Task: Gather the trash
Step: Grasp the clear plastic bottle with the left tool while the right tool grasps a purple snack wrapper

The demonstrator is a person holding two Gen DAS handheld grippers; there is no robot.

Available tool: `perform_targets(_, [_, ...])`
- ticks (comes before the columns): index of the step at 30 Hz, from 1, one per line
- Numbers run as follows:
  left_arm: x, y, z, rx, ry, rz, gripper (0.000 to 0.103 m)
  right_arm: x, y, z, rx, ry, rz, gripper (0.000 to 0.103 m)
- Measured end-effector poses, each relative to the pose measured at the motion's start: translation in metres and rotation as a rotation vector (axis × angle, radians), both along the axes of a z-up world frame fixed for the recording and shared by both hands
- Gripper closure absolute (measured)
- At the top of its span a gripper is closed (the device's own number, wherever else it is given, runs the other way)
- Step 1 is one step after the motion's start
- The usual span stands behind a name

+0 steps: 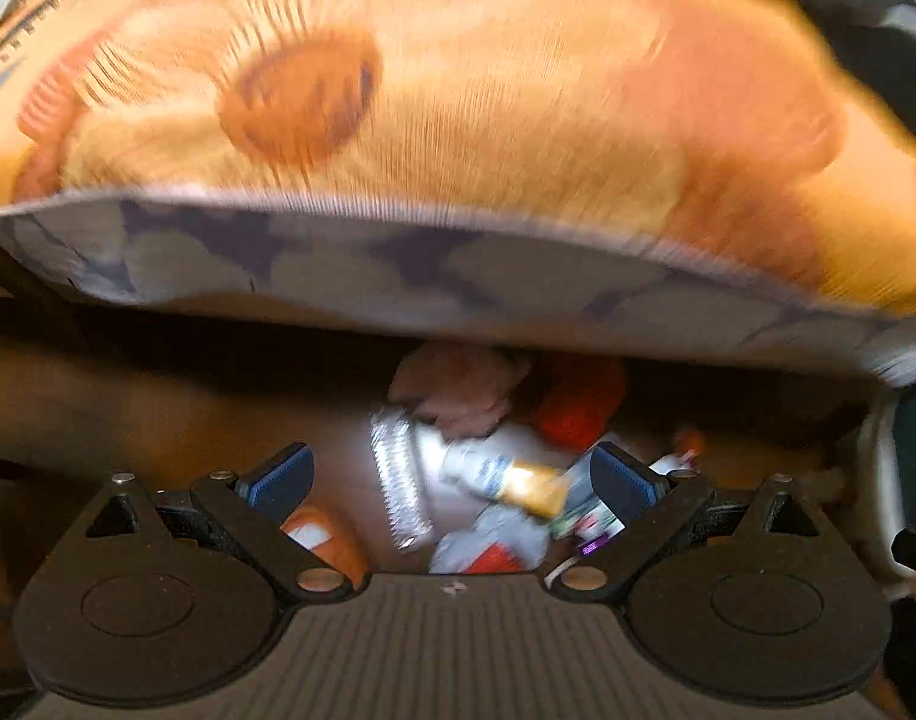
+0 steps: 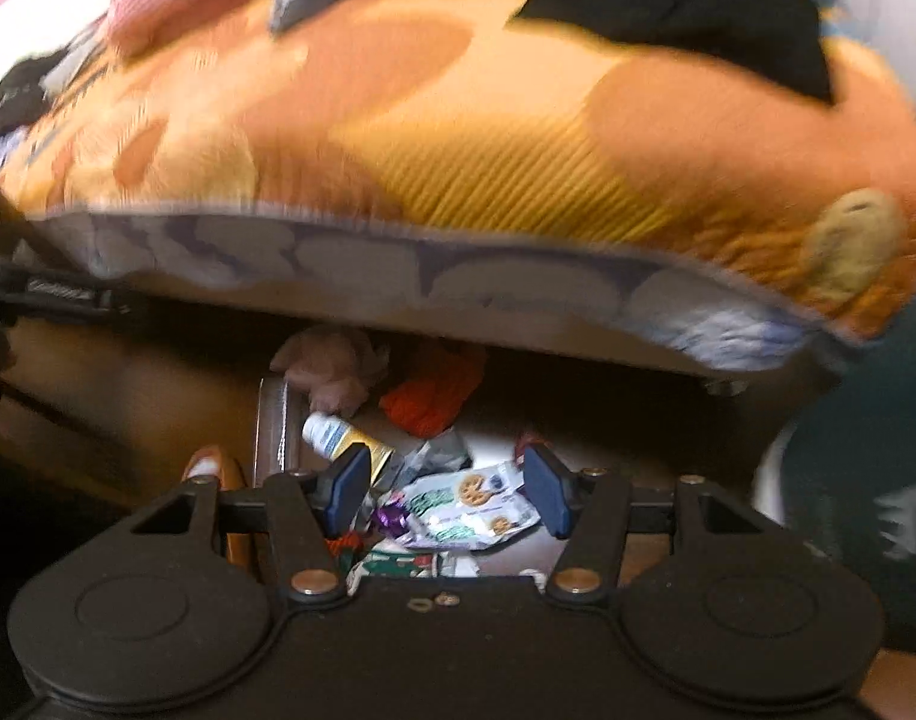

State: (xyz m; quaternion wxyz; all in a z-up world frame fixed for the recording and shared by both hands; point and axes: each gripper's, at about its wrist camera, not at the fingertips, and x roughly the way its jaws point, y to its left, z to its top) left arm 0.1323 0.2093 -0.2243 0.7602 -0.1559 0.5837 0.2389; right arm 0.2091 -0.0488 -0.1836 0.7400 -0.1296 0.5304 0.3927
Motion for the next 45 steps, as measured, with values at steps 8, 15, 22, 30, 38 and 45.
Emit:
perform_targets(8, [0.015,0.021,-0.111,-0.036,0.279,-0.115,0.004,-0.022,0.061,-0.089,-0.124,0.075,0.227,0.047])
perform_targets(15, [0.022,0.044,-0.193,-0.075,0.361,-0.182,0.004,-0.037,0.089,-0.148,-0.232,0.103,0.348,0.047])
perform_targets(22, [0.025,0.072,-0.25,-0.117,0.4,-0.12,0.004,-0.04,0.104,-0.196,-0.303,0.158,0.362,0.047])
perform_targets(30, [0.022,0.081,-0.289,-0.131,0.443,-0.096,0.005,-0.048,0.119,-0.235,-0.352,0.157,0.394,0.049])
perform_targets(38, [0.016,0.084,-0.304,-0.152,0.46,-0.095,0.026,-0.055,0.132,-0.254,-0.37,0.105,0.423,0.051])
perform_targets(45, [0.014,0.089,-0.305,-0.203,0.471,-0.059,0.057,-0.058,0.133,-0.252,-0.378,0.079,0.441,0.069])
